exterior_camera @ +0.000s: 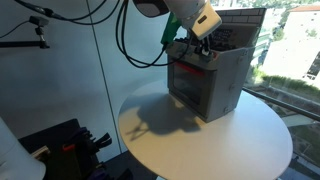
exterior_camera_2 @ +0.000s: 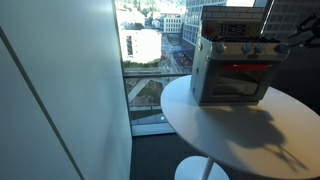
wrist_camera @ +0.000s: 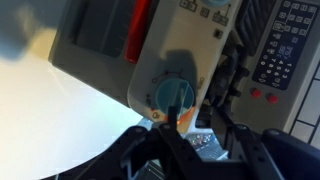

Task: Turn the right knob anticlockwise

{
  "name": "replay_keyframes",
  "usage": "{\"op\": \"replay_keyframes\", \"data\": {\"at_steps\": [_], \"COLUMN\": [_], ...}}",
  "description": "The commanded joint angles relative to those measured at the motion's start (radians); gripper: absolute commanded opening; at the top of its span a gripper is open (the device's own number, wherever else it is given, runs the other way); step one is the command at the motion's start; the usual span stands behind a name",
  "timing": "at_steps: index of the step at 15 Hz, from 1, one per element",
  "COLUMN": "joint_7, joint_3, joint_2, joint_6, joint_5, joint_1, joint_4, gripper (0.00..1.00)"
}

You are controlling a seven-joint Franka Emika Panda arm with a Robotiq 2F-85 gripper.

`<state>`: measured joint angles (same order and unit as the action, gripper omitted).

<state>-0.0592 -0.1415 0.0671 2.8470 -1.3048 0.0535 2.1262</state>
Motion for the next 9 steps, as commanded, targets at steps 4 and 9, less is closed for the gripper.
{"op": "replay_keyframes", "data": {"at_steps": [4,9], "joint_7": [-0.044,-0.052], "joint_3": [0.003,0.007], "joint_2": [0.015,0.009], "joint_6": [0.002,0.002], "joint_5": [-0.048,-0.050], "joint_1": [0.003,-0.001], "joint_4": [-0.027,-0.029], "gripper": [0.23,0.70]}}
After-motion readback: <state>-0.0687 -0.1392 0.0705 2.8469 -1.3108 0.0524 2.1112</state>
